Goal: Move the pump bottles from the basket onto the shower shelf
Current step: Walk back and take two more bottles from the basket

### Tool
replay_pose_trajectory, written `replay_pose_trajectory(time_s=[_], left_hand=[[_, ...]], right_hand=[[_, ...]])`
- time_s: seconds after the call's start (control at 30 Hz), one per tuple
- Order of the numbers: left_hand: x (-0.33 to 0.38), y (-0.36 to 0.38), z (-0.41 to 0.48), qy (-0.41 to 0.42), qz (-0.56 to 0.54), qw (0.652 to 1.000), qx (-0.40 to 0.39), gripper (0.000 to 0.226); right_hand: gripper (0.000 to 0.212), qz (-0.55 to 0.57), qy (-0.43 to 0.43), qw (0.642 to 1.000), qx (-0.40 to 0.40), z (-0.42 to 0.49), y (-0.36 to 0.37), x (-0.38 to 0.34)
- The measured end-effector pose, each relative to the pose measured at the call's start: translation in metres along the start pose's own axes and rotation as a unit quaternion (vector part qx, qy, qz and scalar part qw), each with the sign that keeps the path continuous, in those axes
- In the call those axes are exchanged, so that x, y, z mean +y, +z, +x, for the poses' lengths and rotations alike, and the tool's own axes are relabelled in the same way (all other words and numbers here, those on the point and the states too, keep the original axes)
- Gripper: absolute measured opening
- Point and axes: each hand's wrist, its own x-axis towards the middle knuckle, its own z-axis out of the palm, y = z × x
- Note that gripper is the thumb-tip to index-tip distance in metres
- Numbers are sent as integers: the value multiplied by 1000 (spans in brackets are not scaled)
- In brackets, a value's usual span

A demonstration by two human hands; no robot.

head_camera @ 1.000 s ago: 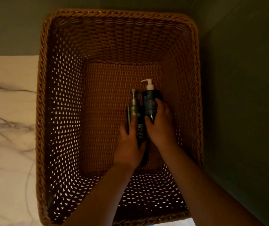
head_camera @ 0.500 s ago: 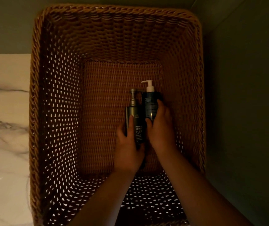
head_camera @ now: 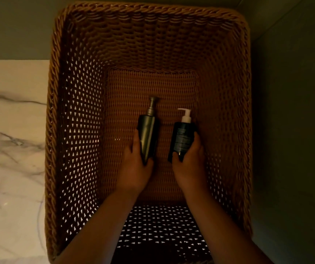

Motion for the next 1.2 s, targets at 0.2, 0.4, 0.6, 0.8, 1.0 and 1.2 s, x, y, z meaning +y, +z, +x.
replay_pose_trajectory(time_s=[0.2, 0.4, 0.6, 0.8, 1.0, 1.2], left_hand=[[5, 8, -3, 18, 76, 997, 4, 96], [8, 11, -3, -4, 103, 995, 6, 94], [8, 1, -9, -8, 51, 998, -19, 91], [23, -21, -32, -13, -63, 997, -46, 85], [58, -59, -66, 25, -141, 990, -12, 86], [92, -111, -106, 40, -201, 978, 31, 95]], right_hand=[[84, 8, 2, 1000, -7, 7, 8, -6], [85, -15, 4, 1000, -7, 14, 7, -5], [90, 7, 18, 998, -61, 10, 1, -10], [81, 55, -8, 993, -102, -15, -22, -28], [75, 103, -74, 986, -111, -52, -70, -66], [81, 135, -131, 976, -112, -92, -117, -106]])
